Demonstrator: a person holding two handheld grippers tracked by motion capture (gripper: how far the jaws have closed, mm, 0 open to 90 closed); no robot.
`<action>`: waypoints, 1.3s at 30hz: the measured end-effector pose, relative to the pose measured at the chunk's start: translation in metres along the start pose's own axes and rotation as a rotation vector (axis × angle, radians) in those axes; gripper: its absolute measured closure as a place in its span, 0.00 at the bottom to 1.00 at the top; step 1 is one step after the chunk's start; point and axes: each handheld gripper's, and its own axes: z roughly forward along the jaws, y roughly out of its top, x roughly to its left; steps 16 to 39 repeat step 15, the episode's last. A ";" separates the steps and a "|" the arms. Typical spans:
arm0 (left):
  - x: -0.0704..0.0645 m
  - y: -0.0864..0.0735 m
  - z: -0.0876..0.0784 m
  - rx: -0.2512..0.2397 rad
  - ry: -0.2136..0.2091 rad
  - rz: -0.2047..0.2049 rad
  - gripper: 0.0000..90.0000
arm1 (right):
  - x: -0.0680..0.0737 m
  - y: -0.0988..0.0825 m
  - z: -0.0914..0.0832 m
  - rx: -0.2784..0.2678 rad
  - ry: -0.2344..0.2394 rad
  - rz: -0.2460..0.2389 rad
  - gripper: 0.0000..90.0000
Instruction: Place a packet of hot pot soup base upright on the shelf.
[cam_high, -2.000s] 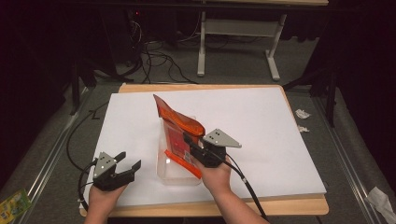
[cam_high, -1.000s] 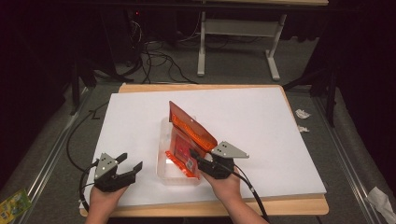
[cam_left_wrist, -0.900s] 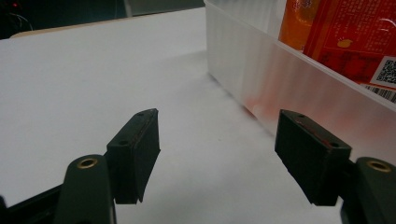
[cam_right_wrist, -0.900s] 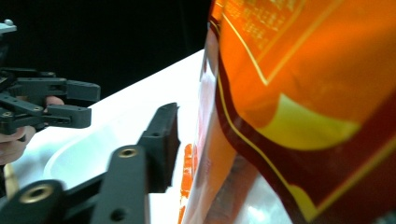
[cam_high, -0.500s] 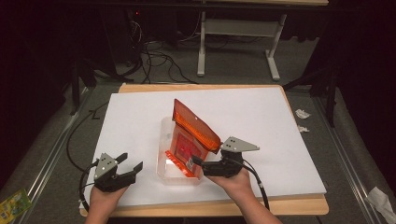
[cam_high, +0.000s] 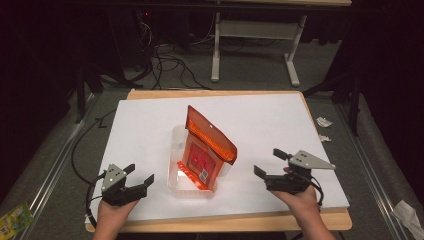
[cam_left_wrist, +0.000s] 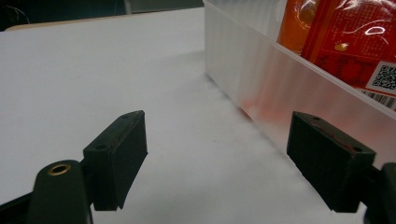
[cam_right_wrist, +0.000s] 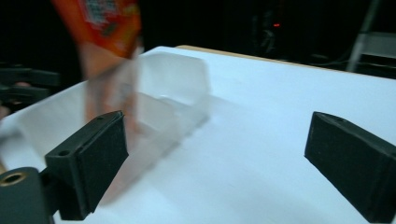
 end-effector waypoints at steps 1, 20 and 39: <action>-0.001 0.000 0.000 0.000 -0.005 -0.012 0.23 | -0.005 -0.003 -0.004 0.000 -0.016 0.008 0.04; -0.010 0.005 0.002 0.002 -0.025 -0.035 0.23 | -0.044 -0.029 -0.029 -0.028 -0.091 0.067 0.01; -0.010 0.005 0.002 0.002 -0.025 -0.035 0.23 | -0.044 -0.029 -0.029 -0.028 -0.091 0.067 0.01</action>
